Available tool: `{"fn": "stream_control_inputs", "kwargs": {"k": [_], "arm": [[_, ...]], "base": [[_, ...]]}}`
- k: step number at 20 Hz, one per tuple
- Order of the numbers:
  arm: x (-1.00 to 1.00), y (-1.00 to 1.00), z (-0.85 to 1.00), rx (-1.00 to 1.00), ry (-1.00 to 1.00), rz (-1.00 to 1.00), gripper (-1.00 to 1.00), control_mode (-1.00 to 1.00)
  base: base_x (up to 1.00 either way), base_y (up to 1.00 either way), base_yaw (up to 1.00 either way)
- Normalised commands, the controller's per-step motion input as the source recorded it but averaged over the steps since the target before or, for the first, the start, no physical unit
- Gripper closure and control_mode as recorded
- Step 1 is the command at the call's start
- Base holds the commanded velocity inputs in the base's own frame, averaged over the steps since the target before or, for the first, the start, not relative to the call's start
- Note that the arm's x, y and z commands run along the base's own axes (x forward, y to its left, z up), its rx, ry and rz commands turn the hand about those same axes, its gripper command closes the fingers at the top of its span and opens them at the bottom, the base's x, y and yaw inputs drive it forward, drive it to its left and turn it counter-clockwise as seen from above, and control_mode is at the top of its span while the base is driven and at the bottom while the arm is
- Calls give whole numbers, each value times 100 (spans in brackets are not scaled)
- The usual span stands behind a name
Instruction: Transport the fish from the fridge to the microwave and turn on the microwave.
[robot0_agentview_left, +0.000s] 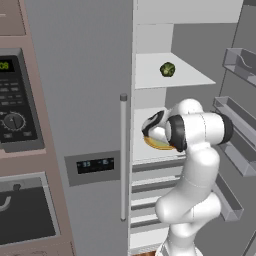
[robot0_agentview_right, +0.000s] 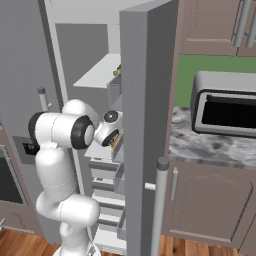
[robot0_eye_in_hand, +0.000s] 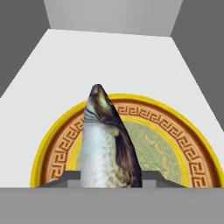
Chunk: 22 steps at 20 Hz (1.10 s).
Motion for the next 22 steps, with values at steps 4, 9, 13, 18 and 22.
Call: {"fn": "stream_control_inputs", "kwargs": {"k": [4,9,13,18,22], "arm": [[-13,0,30,1,-1,0,100,-100],[-3,0,23,0,0,0,100,-100],[0,0,19,0,0,0,100,-100],[-3,0,27,0,0,0,100,-100],[-14,0,23,0,0,0,100,-100]], "base": [[0,0,0],[0,0,0],[0,0,0],[0,0,0],[0,0,0]]}}
